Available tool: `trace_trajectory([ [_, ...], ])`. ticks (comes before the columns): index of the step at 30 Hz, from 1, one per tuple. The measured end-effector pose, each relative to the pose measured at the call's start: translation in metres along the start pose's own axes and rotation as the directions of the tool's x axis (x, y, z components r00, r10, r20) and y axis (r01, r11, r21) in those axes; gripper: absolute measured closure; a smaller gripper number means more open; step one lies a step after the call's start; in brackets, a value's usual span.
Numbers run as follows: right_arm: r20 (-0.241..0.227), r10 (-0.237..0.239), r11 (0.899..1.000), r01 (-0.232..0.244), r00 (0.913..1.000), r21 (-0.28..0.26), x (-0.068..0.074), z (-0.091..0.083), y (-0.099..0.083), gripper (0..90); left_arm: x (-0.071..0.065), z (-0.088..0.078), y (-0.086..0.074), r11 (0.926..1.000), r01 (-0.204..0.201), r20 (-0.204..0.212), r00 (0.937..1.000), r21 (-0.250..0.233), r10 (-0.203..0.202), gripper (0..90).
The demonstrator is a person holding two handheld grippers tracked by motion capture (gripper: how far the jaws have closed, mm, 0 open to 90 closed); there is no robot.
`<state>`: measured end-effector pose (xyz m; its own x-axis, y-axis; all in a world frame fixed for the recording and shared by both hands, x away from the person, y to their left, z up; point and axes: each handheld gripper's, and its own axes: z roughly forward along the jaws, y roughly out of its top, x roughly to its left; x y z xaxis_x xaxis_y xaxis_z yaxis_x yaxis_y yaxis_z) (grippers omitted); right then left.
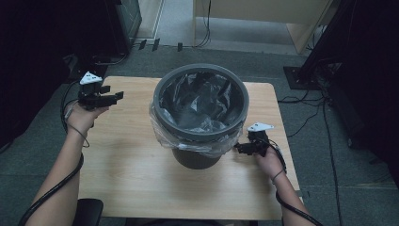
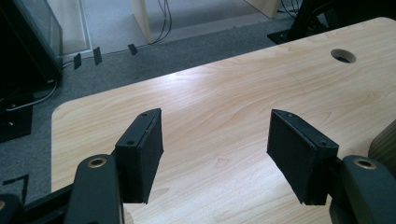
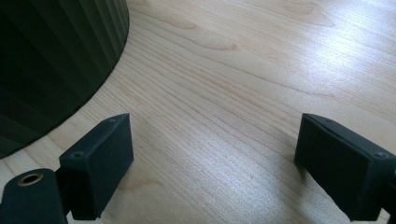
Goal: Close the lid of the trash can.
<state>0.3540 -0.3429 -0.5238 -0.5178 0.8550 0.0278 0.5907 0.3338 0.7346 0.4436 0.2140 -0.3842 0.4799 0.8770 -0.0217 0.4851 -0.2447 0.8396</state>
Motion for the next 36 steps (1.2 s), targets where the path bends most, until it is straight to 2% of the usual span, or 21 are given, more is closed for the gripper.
trace_trajectory([
  [3, 0.000, 0.001, 1.000, -0.001, 1.0000, -0.001, 0.000, 0.000, 0.000, 10.8, 0.000, 0.003, -0.006, 1.0000, 0.008, -0.008, 0.9999, -0.002, -0.008, 35.2],
  [16, 0.000, 0.000, 1.000, 0.000, 1.0000, 0.000, 0.000, 0.000, 0.000, 10.8, -0.003, 0.011, -0.027, 1.0000, 0.001, -0.028, 0.9996, -0.003, -0.001, 35.1],
  [23, 0.000, 0.000, 1.000, 0.000, 1.0000, 0.000, 0.000, 0.000, 0.000, 10.8, -0.002, 0.016, -0.041, 1.0000, 0.005, -0.028, 0.9996, -0.002, -0.005, 35.2],
  [29, 0.000, 0.000, 1.000, 0.000, 1.0000, 0.000, 0.000, 0.000, 0.000, 10.8, -0.002, 0.021, -0.051, 0.9995, 0.030, -0.021, 0.9993, 0.002, -0.030, 35.1],
  [32, 0.000, 0.000, 1.000, 0.000, 1.0000, 0.000, 0.000, 0.000, 0.000, 10.8, -0.003, 0.023, -0.055, 0.9999, 0.014, -0.024, 0.9996, 0.011, -0.013, 35.1],
  [36, 0.000, 0.000, 1.000, 0.000, 1.0000, 0.000, 0.000, 0.000, 0.000, 10.8, -0.003, 0.026, -0.061, 0.9995, 0.028, -0.022, 0.9994, 0.011, -0.028, 35.1],
])
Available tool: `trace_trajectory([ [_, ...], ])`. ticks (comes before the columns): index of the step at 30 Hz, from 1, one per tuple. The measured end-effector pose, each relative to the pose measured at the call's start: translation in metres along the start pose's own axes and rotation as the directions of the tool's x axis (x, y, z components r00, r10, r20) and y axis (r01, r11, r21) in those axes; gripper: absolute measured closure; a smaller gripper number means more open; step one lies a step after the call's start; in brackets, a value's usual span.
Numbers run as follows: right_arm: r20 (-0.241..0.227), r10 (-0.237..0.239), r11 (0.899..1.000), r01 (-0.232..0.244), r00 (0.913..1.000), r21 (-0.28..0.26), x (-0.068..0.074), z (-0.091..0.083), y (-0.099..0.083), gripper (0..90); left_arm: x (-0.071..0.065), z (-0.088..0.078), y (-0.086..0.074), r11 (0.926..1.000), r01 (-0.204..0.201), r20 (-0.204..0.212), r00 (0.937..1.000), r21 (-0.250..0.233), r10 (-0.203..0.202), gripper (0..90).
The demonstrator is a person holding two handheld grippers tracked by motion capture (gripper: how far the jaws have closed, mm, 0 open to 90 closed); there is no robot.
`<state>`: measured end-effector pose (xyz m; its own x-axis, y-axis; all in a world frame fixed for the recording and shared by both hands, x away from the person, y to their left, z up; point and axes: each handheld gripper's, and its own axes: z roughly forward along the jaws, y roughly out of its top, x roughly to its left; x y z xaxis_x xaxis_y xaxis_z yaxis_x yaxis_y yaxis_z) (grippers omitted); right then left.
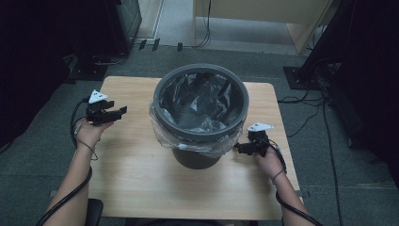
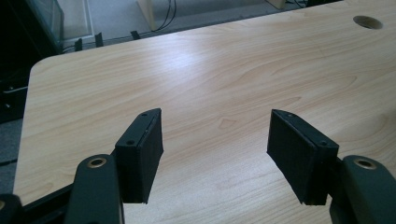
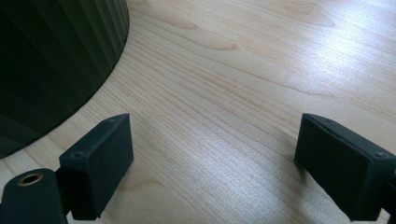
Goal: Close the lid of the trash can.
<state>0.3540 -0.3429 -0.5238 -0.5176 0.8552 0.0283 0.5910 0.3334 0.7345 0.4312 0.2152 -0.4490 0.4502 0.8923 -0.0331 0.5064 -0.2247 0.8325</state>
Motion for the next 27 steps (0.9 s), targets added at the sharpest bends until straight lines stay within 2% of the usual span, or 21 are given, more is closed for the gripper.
trace_trajectory([
  [11, 0.000, 0.000, 1.000, 0.000, 1.0000, 0.000, 0.000, 0.000, 0.000, 10.8, 0.000, 0.005, -0.014, 1.0000, 0.004, -0.009, 1.0000, -0.004, -0.004, 35.1],
  [20, 0.000, 0.000, 1.000, 0.000, 1.0000, 0.000, 0.000, 0.000, 0.000, 10.8, 0.001, 0.010, -0.024, 0.9998, -0.019, -0.023, 0.9996, 0.004, 0.019, 35.0],
  [27, 0.000, 0.000, 1.000, 0.000, 1.0000, 0.000, 0.000, 0.000, 0.000, 10.8, 0.003, 0.014, -0.033, 0.9998, -0.010, -0.027, 0.9996, 0.016, 0.010, 34.9],
])
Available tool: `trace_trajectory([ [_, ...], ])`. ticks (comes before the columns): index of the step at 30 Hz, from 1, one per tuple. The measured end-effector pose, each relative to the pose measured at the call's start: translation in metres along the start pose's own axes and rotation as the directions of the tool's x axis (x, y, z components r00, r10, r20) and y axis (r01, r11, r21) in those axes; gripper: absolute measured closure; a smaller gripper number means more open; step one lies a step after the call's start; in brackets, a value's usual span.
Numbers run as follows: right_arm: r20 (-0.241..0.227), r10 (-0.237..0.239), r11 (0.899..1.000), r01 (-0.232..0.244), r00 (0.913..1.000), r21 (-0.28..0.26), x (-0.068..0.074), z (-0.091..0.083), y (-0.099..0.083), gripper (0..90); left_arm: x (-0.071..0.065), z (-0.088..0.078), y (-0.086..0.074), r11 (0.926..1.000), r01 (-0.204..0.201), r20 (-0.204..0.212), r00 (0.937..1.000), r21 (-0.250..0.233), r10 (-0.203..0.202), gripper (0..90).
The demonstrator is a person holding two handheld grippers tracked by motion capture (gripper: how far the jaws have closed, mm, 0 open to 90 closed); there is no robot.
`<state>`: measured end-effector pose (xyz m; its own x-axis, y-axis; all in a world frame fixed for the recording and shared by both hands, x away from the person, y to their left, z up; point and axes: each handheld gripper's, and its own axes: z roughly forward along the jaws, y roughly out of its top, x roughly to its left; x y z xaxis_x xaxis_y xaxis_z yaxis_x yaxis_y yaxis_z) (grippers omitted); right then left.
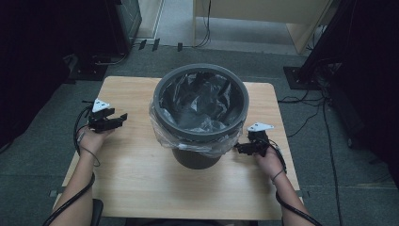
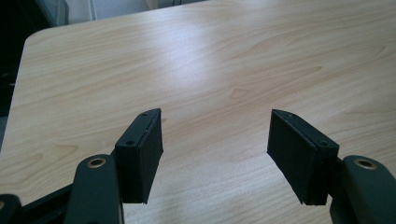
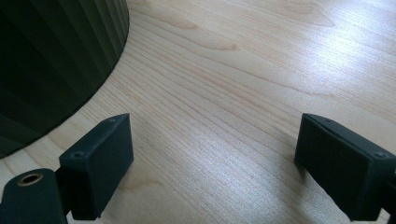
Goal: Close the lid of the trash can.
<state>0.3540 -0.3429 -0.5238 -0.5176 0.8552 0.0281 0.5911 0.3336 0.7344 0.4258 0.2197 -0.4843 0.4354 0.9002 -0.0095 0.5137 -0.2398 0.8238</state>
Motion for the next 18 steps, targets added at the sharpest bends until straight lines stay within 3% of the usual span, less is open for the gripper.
trace_trajectory([
  [18, 0.000, 0.000, 1.000, 0.000, 1.0000, 0.000, 0.000, 0.000, 0.000, 10.8, 0.003, 0.011, -0.021, 0.9969, -0.001, -0.007, 1.0000, 0.078, 0.002, 34.5],
])
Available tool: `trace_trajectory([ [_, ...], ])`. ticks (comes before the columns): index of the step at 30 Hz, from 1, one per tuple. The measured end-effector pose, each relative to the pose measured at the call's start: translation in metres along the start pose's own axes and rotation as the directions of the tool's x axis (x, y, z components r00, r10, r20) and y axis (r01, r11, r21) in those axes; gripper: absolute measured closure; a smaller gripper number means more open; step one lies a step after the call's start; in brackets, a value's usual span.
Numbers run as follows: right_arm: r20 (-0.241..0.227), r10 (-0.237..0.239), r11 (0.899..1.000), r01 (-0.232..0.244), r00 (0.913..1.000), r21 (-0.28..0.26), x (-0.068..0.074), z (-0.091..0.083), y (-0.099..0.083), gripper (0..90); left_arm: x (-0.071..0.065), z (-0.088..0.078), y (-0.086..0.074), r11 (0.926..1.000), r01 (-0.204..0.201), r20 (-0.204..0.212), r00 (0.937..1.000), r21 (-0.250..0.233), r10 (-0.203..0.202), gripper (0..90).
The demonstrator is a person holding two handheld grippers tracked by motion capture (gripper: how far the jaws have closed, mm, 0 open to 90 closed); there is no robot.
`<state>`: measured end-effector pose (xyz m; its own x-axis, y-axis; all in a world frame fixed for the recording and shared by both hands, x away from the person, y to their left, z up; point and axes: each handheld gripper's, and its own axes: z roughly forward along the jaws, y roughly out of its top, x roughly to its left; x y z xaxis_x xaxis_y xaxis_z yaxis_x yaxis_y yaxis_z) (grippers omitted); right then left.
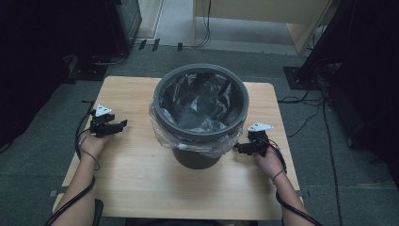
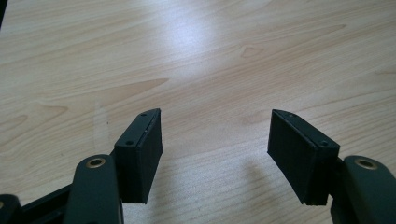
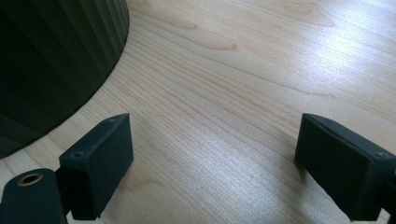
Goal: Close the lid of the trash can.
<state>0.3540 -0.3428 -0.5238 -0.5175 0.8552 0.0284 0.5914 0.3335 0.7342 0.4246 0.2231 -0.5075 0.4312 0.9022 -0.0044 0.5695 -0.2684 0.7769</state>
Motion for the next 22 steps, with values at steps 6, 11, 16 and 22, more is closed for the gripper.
trace_trajectory([
  [6, 0.000, 0.000, 1.000, 0.000, 1.0000, 0.000, 0.0000, 0.0000, 0.0000, 10.7, -0.0008, 0.0054, -0.0037, 0.9991, -0.021, -0.006, 0.9998, 0.036, 0.021, 34.3],
  [11, -0.002, 0.001, 1.000, -0.001, 1.0000, 0.002, 0.0004, 0.0002, 0.0002, 10.1, 0.0015, 0.0072, -0.0046, 0.9992, -0.003, -0.001, 1.0000, 0.041, 0.003, 32.4],
  [16, -0.002, 0.002, 1.000, -0.002, 1.0000, 0.001, 0.0006, 0.0004, 0.0002, 9.9, 0.0003, 0.0086, -0.0040, 0.9987, -0.015, 0.015, 0.9998, 0.048, 0.015, 26.9],
  [22, -0.003, 0.002, 1.000, -0.002, 1.0000, 0.002, 0.0006, 0.0006, 0.0003, 9.7, -0.0014, 0.0095, -0.0036, 0.9985, -0.014, 0.016, 0.9998, 0.053, 0.013, 22.8],
])
